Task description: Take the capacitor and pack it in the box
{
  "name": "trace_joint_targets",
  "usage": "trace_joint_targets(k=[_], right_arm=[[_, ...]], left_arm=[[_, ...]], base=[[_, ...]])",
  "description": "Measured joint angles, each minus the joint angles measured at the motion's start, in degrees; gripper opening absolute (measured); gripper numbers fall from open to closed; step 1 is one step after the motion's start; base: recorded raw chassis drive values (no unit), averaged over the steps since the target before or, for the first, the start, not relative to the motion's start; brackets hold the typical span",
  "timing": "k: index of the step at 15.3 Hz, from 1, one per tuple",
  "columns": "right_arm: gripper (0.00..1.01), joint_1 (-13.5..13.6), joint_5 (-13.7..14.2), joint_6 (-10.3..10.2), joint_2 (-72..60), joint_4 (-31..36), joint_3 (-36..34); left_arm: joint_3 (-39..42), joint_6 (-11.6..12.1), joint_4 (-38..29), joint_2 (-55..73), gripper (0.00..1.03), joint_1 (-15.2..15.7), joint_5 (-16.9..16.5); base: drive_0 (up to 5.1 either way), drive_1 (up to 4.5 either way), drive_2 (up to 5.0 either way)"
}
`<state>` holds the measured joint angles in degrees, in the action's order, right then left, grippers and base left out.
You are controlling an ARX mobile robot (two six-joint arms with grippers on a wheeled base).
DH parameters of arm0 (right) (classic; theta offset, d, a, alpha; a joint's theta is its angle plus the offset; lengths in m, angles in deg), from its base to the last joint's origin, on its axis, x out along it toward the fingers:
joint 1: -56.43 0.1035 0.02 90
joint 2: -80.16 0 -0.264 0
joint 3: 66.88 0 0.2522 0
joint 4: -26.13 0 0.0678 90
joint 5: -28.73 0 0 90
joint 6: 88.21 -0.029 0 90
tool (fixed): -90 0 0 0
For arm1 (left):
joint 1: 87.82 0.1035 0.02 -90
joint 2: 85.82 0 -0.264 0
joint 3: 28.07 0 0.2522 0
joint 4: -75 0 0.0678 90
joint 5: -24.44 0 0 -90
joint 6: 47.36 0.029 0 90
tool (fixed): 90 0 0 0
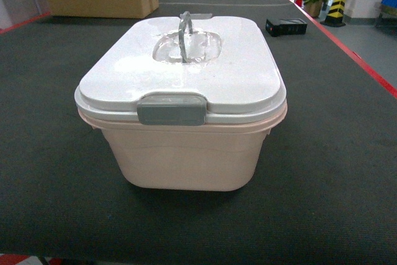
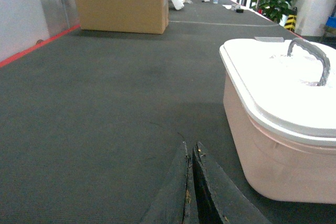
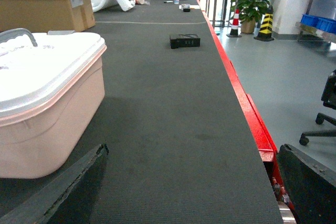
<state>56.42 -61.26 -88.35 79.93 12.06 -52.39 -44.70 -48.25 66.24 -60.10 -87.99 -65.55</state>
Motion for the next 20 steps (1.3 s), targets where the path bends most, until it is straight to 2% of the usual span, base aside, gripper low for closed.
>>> trace_joint_targets(k=[2, 3, 15, 16, 20], right_arm=[[0.98, 0.0, 0.0, 0.0, 0.0, 0.0, 0.0], [0.98, 0.0, 0.0, 0.0, 0.0, 0.0, 0.0], [0.98, 0.0, 0.0, 0.0, 0.0, 0.0, 0.0], [0.98, 0.0, 0.02, 0.0, 0.0, 0.0, 0.0], [0.98, 0.0, 0.0, 0.0, 0.0, 0.0, 0.0]], left_arm=[[0.48, 0.0, 1.88, -2.49, 0.02, 0.0, 0.0], [1.84, 0.02, -0.11, -3.39, 0.02, 0.0, 0.0], [2.14, 0.04, 12.7, -15.93, 0.02, 0.0, 0.0], [2.1, 0.07, 21.9, -21.9, 0.02, 0.0, -0.17], [2.1, 0.09, 22.99, -25.09, 0.02, 0.0, 0.04]], base=[[0.0, 0.0, 0.0], [0.0, 0.0, 0.0], [0.0, 0.0, 0.0], [0.0, 0.0, 0.0], [0.0, 0.0, 0.0]])
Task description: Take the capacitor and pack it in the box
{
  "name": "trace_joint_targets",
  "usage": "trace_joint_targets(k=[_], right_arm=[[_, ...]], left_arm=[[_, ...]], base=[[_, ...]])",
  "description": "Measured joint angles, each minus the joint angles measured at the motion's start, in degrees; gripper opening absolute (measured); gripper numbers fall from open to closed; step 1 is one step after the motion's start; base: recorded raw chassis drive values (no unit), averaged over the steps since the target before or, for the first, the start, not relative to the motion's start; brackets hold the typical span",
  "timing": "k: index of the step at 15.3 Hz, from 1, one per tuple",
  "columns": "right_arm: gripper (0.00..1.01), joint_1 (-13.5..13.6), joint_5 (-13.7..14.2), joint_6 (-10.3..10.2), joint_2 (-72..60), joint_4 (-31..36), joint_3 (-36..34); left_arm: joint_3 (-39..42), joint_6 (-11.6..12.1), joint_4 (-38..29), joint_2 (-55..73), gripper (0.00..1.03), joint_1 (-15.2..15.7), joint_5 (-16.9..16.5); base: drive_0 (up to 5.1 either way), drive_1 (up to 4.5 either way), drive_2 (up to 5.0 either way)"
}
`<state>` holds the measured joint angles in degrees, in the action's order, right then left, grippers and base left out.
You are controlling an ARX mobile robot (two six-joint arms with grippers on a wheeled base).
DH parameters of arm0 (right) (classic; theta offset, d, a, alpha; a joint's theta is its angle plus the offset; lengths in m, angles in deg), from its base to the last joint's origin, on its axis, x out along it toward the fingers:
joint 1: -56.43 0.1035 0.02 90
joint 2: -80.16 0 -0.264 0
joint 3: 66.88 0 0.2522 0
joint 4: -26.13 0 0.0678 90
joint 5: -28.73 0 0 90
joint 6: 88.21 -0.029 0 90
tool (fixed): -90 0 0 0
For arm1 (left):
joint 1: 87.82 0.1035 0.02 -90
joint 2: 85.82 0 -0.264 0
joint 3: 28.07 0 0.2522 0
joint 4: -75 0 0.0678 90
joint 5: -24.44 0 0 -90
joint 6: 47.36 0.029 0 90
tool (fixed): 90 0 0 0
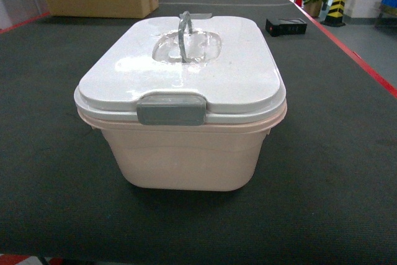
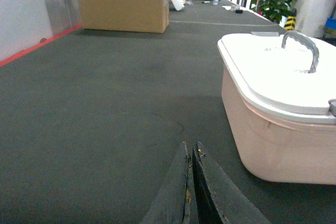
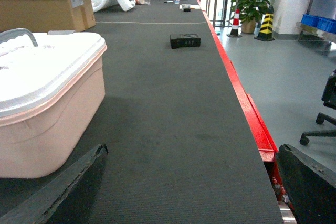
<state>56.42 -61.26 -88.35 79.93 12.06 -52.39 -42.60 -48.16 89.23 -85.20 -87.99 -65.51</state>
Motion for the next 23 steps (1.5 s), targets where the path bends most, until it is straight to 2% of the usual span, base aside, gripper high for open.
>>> trace_joint_targets(k=[1, 2, 3, 4, 5, 7, 8, 9, 10, 23], right_arm=[[0.98, 0.0, 0.0, 0.0, 0.0, -0.02, 0.0], [0.98, 0.0, 0.0, 0.0, 0.0, 0.0, 0.0], [0.98, 0.0, 0.0, 0.0, 0.0, 0.0, 0.0], [0.98, 0.0, 0.0, 0.0, 0.0, 0.0, 0.0], [0.98, 0.0, 0.0, 0.0, 0.0, 0.0, 0.0], [0.98, 0.0, 0.0, 0.0, 0.0, 0.0, 0.0], [0.98, 0.0, 0.0, 0.0, 0.0, 0.0, 0.0], [0.98, 0.0, 0.0, 0.0, 0.0, 0.0, 0.0], [0.98, 0.0, 0.0, 0.0, 0.0, 0.0, 0.0], [0.98, 0.0, 0.0, 0.0, 0.0, 0.0, 0.0]], left_arm=[[0.0, -0.04, -0.44, 0.0, 0.04, 0.0, -0.02], [0.0, 0.0, -0.17, 0.0, 0.13, 0.0, -0.02], [0.0, 0.0, -0.22, 0.0, 0.25, 0.0, -0.04], [0.0, 0.0, -0.2, 0.0, 0.5, 0.0, -0.02], [0.0, 0.0, -0.22, 0.0, 0.64, 0.0, -0.02], [0.0, 0.0, -0.22, 0.0, 0.82, 0.0, -0.02], [0.0, 0.0, -0.22, 0.0, 0.95, 0.0, -0.02], [0.0, 0.09, -0.22, 0.0, 1.0, 0.0, -0.04], [0.0, 0.11, -0.22, 0.0, 0.97, 0.0, -0.02], [0.0, 0.17, -0.22, 0.0, 0.98, 0.0, -0.02]], base=[[0.0, 0.0, 0.0], [0.0, 0.0, 0.0], [0.0, 0.0, 0.0], [0.0, 0.0, 0.0], [0.0, 0.0, 0.0], [0.0, 0.0, 0.0], [0.0, 0.0, 0.0], [0.0, 0.0, 0.0], [0.0, 0.0, 0.0], [0.0, 0.0, 0.0]])
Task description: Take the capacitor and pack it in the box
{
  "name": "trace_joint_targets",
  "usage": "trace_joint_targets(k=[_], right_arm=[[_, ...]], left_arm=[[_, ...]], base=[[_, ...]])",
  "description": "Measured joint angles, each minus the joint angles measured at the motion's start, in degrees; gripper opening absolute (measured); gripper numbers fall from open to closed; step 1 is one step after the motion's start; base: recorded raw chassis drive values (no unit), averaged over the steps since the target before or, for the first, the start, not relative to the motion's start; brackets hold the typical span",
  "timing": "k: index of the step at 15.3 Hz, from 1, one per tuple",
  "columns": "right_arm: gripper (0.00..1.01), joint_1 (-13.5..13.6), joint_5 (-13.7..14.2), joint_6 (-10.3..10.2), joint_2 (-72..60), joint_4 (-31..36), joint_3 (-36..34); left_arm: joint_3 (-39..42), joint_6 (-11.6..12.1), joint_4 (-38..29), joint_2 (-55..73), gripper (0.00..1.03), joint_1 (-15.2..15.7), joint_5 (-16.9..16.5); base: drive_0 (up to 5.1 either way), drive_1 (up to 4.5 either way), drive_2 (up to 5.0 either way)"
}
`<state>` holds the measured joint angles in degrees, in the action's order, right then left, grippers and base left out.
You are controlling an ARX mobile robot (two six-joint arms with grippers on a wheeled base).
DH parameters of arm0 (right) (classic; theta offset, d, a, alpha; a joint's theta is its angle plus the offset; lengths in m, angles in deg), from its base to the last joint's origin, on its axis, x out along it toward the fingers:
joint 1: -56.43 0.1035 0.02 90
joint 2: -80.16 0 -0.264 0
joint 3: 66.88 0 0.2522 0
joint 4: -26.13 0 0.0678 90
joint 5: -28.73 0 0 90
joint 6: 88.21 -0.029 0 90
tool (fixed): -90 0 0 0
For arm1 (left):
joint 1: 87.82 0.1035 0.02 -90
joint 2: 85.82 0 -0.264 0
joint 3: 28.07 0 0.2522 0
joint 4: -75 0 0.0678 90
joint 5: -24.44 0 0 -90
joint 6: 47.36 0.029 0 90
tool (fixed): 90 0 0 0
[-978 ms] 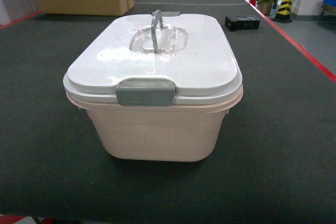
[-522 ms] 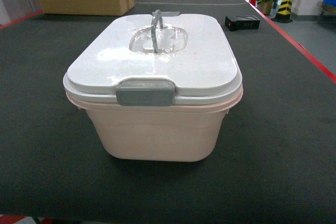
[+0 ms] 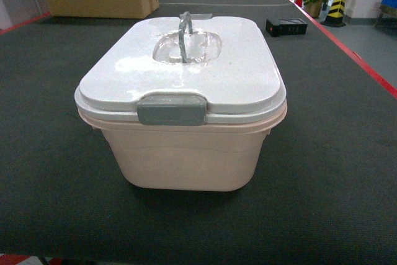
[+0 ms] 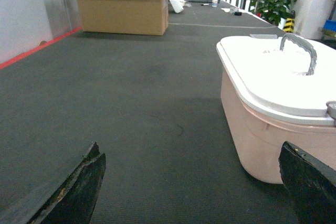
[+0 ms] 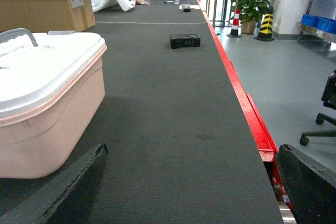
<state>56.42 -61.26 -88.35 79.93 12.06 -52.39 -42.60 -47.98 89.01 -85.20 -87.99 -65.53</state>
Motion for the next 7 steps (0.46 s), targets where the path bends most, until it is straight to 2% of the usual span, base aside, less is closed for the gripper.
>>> trace_joint_targets(k=[7], right_arm=[[0.98, 0.0, 0.0, 0.0, 0.0, 0.0, -0.02]], left_arm=[[0.0, 0.0, 0.0, 0.0, 0.98, 0.0, 0.0]], base=[[0.0, 0.0, 0.0]])
